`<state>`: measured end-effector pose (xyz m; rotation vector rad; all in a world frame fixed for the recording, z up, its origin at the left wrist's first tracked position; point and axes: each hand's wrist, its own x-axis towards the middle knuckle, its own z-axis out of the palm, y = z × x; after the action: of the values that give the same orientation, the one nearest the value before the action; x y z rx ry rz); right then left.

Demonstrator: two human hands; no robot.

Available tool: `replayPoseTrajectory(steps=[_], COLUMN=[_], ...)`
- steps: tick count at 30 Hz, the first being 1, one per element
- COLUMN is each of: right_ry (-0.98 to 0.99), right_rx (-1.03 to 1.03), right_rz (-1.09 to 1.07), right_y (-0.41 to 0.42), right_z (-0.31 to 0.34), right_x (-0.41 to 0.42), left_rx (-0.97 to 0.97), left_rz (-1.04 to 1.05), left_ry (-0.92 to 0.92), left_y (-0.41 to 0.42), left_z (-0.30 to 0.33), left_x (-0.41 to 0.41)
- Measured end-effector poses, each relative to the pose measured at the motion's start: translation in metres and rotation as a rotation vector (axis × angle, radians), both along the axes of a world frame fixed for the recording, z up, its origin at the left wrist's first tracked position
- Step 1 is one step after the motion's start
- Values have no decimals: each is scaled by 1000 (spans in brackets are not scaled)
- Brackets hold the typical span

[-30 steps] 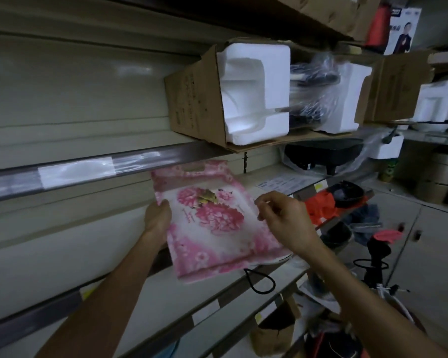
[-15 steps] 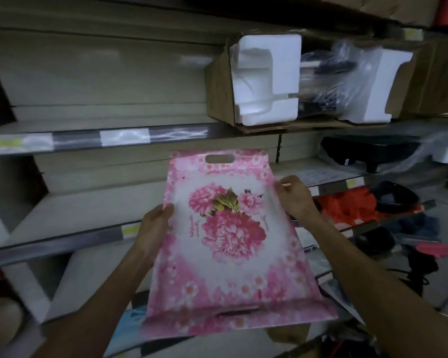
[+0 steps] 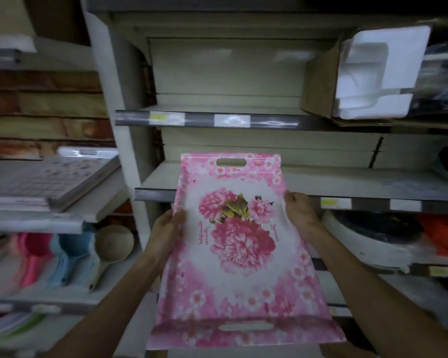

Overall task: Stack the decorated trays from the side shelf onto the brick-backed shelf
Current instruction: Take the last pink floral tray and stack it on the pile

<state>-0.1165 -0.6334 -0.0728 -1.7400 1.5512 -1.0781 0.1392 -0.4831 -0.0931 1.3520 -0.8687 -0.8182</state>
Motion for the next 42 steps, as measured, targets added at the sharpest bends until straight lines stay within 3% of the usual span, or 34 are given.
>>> replayPoseTrajectory(steps=[12,16,30,42], right_ry=[-32,-72,-70,-82], right_rx=[-33,51,15,7], right_rz=[374,474,547,556], right_y=[66,96,174,161], right_z=[-3,-1,0,4], right_x=[205,269,468,573], left_rx=[75,70,54,-5], left_rz=[414,500,577,567], left_ry=[-79,-42,-91,-23], left_y=[137,184,286,280], left_z=[-5,-2,4,-2], left_x=[144,190,365,468])
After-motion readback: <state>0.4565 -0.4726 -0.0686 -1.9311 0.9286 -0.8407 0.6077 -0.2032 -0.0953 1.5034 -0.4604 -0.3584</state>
